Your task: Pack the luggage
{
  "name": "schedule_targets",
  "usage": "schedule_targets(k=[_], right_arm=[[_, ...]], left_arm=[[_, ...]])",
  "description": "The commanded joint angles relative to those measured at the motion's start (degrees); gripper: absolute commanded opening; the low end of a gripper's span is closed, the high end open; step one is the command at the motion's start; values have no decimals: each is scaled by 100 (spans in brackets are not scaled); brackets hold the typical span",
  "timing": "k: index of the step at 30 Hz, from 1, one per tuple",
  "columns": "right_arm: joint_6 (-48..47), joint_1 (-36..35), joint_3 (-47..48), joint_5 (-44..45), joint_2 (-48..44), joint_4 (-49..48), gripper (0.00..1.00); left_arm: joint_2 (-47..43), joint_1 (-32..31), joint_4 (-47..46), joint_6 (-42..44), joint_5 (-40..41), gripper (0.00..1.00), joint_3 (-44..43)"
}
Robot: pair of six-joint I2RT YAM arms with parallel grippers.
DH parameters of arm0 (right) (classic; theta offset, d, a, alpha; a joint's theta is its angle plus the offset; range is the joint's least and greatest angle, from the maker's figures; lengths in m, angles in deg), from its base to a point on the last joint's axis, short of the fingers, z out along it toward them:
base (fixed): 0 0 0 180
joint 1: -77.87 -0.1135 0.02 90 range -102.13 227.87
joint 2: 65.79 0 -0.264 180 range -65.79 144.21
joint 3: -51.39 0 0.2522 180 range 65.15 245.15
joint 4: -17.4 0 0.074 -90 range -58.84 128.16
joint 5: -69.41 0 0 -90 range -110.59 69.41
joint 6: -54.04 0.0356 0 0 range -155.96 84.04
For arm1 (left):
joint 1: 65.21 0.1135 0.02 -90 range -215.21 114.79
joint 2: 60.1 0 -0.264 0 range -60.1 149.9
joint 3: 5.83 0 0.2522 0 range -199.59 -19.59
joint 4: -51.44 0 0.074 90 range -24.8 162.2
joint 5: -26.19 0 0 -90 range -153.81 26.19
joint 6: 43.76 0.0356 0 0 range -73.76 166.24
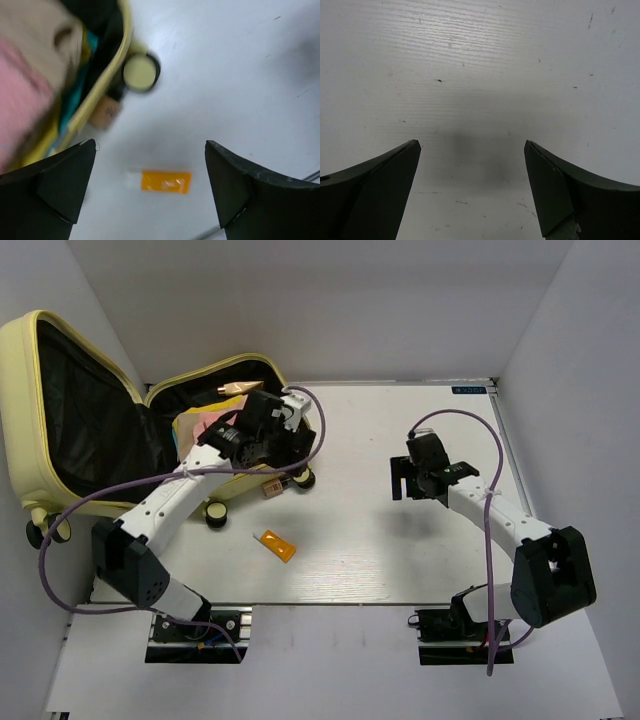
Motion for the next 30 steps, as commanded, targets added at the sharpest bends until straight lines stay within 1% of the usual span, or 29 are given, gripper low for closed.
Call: schedule_targets(k=[1,2,3,4,5,6,10,13,15,16,17,19,21,22,24,25,26,28,30], right_arm=[[-133,39,-107,0,-228,-25,90],[-89,39,-116,62,-219,1,90],[-37,30,-142,123,-228,1,90],[-28,39,-151,107,-228,-7,90],[-10,30,-169,124,-254,-16,90],[25,30,-169,72,-228,-16,90],[95,21,-204,19,-228,-16,90],[78,39,-274,53,-298,-33,90],[43,30,-309,159,-350,-16,90],[34,30,-327,229,-351,-34,90],[-1,30,-344,238,-377,-51,90],[-19,21,-380,177,-386,-86,90],[-36,30,-362,168,-386,-87,90],[-36,13,-371,151,-386,-86,90],[-62,12,-389,-68,-412,-121,90],[-45,21,-389,-122,-421,-139,90],[-97,-5,-397,-139,-439,-113,90],[-133,30,-406,-70,-509,-148,90],[-159,21,-424,18,-535,-148,90]], left_arm=[[337,95,2121,-2522,501,100,-310],[399,15,2343,-2850,712,100,-258],[426,-29,2537,-3349,1079,100,3],[435,-90,2974,-3920,1144,100,128],[383,-134,3031,-4152,1162,100,251],[391,-161,3066,-4537,1162,100,626],[391,-258,2918,-5531,969,100,1217],[391,-328,2532,-5823,925,100,1674],[452,-398,2294,-6078,846,100,1825],[531,-425,2180,-6227,767,100,2078],[584,-442,1857,-6420,767,100,2141],[741,-592,1530,-6797,976,100,2360],[865,-636,1353,-7010,1074,100,2431],[918,-645,1213,-7254,1205,100,2475],[979,-645,976,-7362,1381,100,2528],[1006,-645,957,-7554,1451,100,2529],[1032,-653,913,-7573,1591,100,2563],[1137,-619,781,-7643,1628,100,2563],[1208,-610,729,-7670,1602,96,2608]])
